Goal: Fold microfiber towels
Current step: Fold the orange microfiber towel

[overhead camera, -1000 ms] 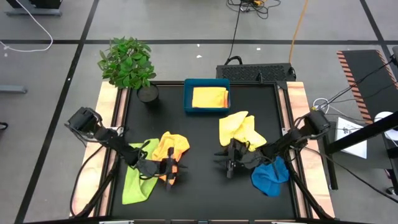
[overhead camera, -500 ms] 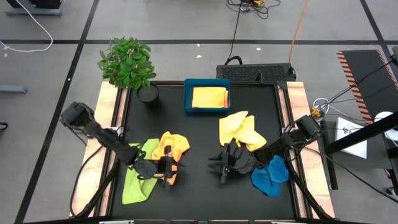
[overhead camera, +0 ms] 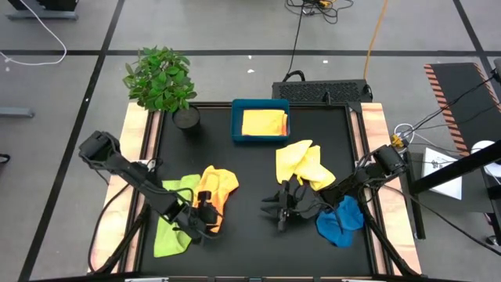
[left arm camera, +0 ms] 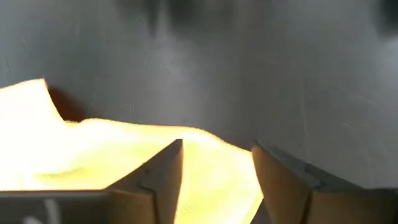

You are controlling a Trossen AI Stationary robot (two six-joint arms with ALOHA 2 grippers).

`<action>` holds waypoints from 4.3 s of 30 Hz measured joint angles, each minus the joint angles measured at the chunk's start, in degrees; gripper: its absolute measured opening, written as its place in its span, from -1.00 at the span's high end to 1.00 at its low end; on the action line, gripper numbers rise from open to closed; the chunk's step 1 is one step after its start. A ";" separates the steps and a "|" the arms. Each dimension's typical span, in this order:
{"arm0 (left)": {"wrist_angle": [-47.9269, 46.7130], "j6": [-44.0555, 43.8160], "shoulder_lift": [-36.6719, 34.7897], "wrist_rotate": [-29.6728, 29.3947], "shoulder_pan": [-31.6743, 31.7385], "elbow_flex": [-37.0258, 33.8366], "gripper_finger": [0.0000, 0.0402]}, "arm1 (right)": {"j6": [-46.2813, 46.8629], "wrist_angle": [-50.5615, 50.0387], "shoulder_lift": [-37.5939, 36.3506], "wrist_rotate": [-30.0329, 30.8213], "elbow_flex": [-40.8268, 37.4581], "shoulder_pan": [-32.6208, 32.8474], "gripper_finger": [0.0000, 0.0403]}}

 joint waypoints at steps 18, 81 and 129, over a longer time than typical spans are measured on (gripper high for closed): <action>1.52 -7.51 9.21 3.59 -2.38 0.23 -0.21 | 0.03 0.07 0.00 0.00 0.00 -0.01 0.33; -6.13 24.86 -17.61 -8.55 0.33 12.85 0.94 | -5.81 -15.69 6.62 -9.37 22.84 -8.23 -0.18; -5.25 25.75 -23.95 -11.23 3.70 13.03 0.98 | 7.65 -37.06 7.52 2.00 22.86 -9.31 0.45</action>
